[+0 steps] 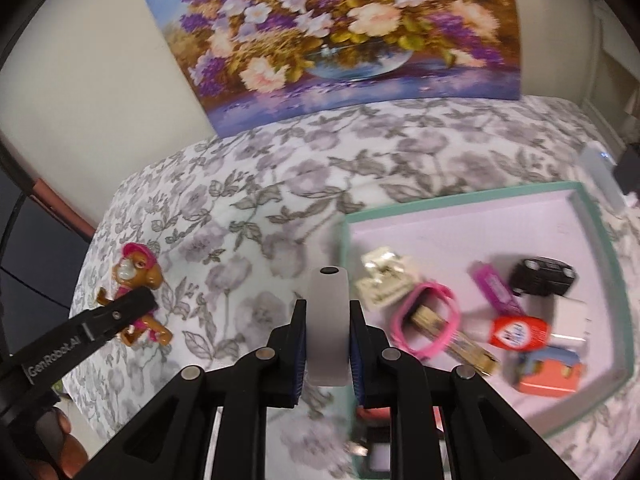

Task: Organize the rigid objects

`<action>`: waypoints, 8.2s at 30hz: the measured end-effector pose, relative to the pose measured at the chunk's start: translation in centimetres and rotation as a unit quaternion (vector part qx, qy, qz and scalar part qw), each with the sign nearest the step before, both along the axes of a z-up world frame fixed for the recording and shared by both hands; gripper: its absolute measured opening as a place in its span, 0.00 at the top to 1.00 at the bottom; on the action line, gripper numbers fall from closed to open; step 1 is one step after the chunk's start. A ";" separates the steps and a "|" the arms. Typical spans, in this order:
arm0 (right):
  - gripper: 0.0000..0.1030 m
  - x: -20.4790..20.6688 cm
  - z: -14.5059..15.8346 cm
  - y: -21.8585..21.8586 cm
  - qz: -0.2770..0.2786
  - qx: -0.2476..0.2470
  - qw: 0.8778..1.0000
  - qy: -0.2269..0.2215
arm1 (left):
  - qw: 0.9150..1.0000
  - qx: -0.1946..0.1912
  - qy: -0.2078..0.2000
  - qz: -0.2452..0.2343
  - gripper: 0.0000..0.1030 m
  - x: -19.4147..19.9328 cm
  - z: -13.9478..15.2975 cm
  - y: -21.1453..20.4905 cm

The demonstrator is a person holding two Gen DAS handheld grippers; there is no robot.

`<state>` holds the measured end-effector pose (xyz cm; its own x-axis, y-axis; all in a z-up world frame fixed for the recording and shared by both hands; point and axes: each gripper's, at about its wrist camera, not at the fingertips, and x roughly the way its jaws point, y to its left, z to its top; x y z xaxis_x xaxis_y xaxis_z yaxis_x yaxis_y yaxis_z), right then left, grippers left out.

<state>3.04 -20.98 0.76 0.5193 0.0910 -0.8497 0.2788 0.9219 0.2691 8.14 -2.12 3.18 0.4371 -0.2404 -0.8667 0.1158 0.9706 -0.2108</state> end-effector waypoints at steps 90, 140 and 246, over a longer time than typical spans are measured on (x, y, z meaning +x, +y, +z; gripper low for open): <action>0.33 -6.4 -2.3 -8.5 -0.064 -0.044 0.994 0.083 | 0.996 0.012 0.063 -0.066 0.40 -4.3 -3.8 -6.8; 0.00 -12.0 -1.2 -2.1 -0.037 -0.092 0.993 0.066 | 0.986 0.165 0.005 -0.035 0.06 -9.6 -3.1 0.4; 0.00 -12.1 -1.2 -1.6 -0.018 -0.116 0.991 0.069 | 0.976 0.214 0.025 -0.042 0.06 -10.2 -3.9 1.2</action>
